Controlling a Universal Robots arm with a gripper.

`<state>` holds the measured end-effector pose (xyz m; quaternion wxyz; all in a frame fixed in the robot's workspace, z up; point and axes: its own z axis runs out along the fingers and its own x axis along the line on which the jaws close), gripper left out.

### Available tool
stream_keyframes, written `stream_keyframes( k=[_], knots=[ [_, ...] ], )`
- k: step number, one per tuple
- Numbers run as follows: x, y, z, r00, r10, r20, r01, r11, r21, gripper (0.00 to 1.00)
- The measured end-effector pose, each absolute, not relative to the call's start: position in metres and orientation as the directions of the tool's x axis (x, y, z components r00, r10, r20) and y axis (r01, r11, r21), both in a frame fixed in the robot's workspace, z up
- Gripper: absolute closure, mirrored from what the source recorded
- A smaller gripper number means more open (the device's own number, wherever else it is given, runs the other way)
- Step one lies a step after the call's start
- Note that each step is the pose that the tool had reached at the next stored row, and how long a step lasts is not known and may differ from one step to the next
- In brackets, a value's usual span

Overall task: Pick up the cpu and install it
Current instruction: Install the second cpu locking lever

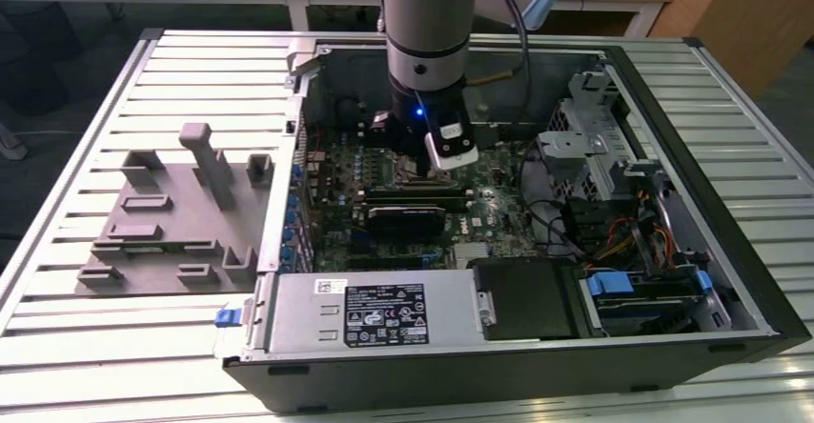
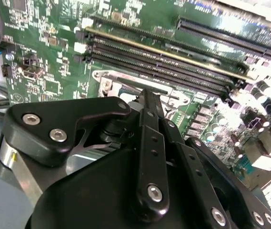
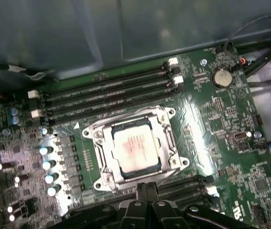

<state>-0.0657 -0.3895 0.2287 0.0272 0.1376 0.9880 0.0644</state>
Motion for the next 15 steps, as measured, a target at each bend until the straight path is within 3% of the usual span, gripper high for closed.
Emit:
stream_keyframes(
  k=[15],
  knots=[
    [-0.0734,-0.3969,0.2228,-0.977,0.209,-0.034,0.202,0.969,0.141,0.89]
  ],
)
